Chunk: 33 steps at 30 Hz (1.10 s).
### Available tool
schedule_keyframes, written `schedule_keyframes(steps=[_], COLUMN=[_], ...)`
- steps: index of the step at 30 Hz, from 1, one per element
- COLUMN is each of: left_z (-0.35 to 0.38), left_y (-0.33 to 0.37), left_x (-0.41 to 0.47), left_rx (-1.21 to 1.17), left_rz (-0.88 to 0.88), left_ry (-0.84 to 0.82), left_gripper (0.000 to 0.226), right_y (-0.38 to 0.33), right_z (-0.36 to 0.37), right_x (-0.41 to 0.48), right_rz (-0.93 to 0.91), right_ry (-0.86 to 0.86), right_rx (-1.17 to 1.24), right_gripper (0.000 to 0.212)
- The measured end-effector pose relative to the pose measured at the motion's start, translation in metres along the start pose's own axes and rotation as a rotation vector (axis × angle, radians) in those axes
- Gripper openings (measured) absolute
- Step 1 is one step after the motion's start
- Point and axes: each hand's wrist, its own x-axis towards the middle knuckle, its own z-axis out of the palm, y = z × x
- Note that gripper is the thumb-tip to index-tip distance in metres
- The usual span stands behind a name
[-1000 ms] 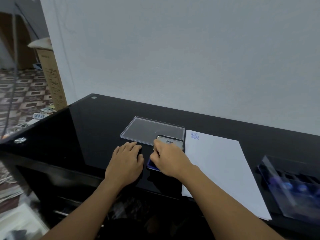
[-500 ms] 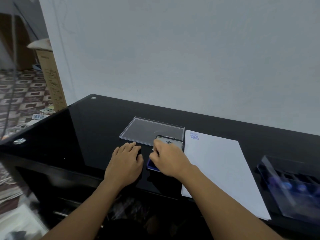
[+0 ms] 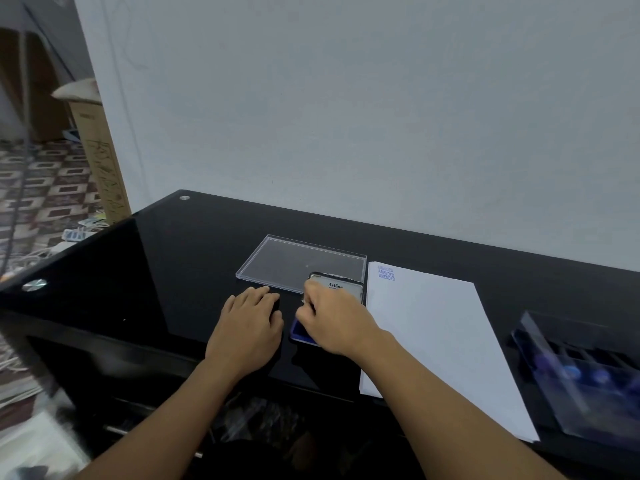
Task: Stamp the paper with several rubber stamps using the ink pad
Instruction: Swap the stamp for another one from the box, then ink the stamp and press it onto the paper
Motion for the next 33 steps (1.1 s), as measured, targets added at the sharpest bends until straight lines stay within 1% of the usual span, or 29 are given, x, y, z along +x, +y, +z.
schedule_keyframes(steps=[8,13,18,23,26,29,33], left_z=[-0.006,-0.022,-0.040,-0.053,-0.057,-0.057,-0.051], left_y=[0.002,0.008,0.023,0.049,0.067,0.085,0.106], left_x=[0.006,0.012,0.021,0.034,0.047,0.063,0.088], left_rx=[-0.059,-0.133,-0.238,-0.287,-0.299,-0.299,-0.302], left_rz=[-0.023,-0.071,-0.081,0.014,0.082,0.102,0.122], left_ry=[-0.020,-0.055,-0.023,0.000,-0.021,-0.037,-0.083], left_gripper=[0.043,0.027,0.028,0.029,0.033,0.033,0.034], right_y=[0.001,0.000,0.006,0.028,0.051,0.076,0.106], right_z=[-0.006,-0.019,-0.044,-0.075,-0.093,-0.108,-0.118], right_x=[0.003,0.001,-0.003,-0.008,-0.006,0.000,0.013], right_rz=[0.054,0.060,0.064,0.137,0.189,0.233,0.303], right_ry=[-0.064,-0.157,-0.086,-0.059,-0.027,-0.001,0.001], right_rx=[0.016,0.026,0.097,0.156,0.123,0.094,0.122], right_gripper=[0.014,0.017,0.017,0.015,0.018,0.024,0.023])
